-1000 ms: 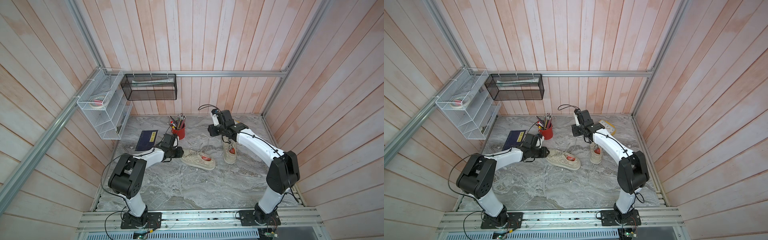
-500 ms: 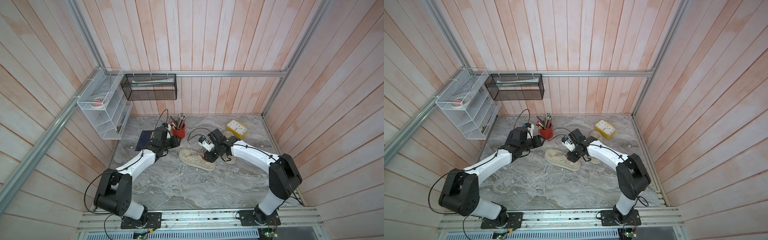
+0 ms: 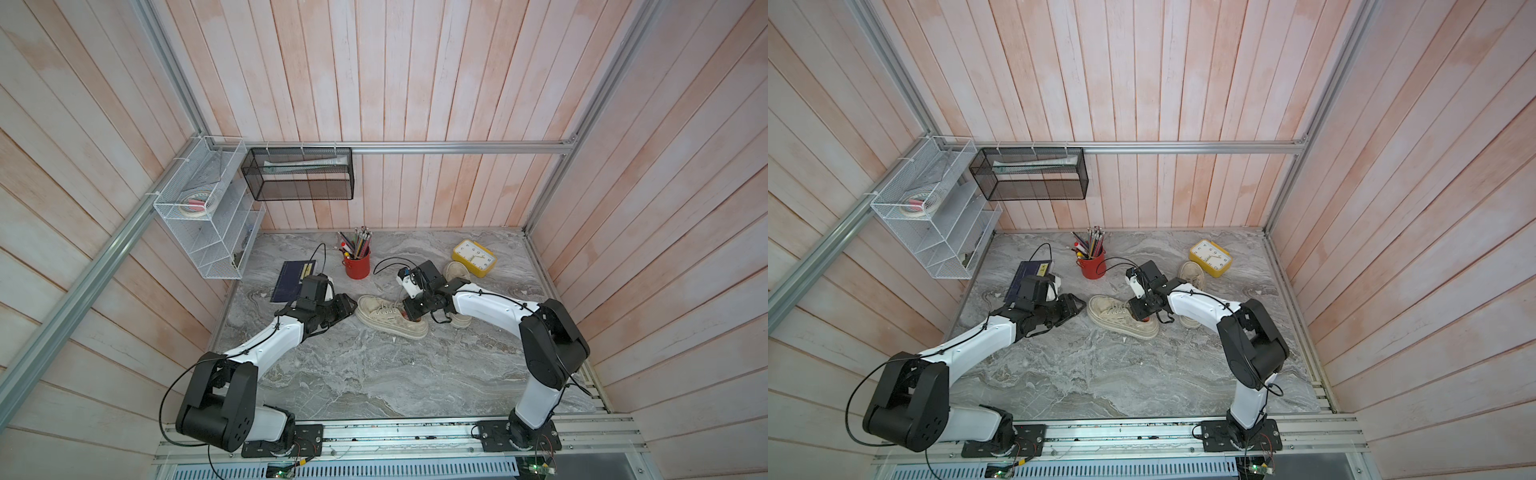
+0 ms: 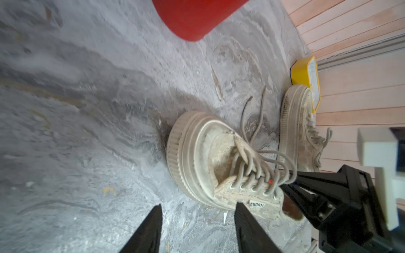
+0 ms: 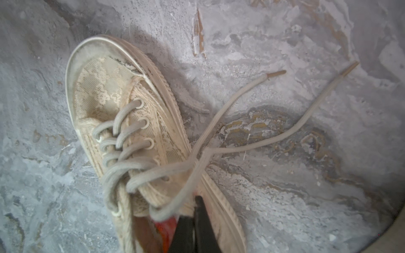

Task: Remove the insole from the shoe
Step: Adjust the shoe at the center of the board.

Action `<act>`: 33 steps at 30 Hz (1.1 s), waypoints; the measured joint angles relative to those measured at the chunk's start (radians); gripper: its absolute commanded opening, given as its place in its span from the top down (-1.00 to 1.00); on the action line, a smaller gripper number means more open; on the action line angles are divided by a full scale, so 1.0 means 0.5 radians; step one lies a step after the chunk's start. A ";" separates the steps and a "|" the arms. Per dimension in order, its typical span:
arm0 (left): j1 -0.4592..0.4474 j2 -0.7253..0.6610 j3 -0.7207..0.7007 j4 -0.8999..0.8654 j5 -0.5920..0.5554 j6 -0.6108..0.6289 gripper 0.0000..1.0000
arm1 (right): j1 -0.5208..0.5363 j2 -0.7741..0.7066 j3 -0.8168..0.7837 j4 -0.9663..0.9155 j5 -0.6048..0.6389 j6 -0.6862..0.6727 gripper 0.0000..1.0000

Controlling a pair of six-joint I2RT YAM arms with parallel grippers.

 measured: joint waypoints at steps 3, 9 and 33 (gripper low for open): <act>-0.015 0.114 -0.029 0.101 0.133 -0.073 0.01 | 0.010 -0.116 -0.182 0.162 0.080 0.270 1.00; -0.101 0.364 0.035 0.309 0.290 -0.151 0.22 | 0.011 -0.391 -0.511 0.430 0.249 0.831 1.00; -0.508 0.269 0.462 -0.163 0.227 0.486 -0.10 | 0.130 -0.511 -0.191 0.005 0.311 1.248 0.44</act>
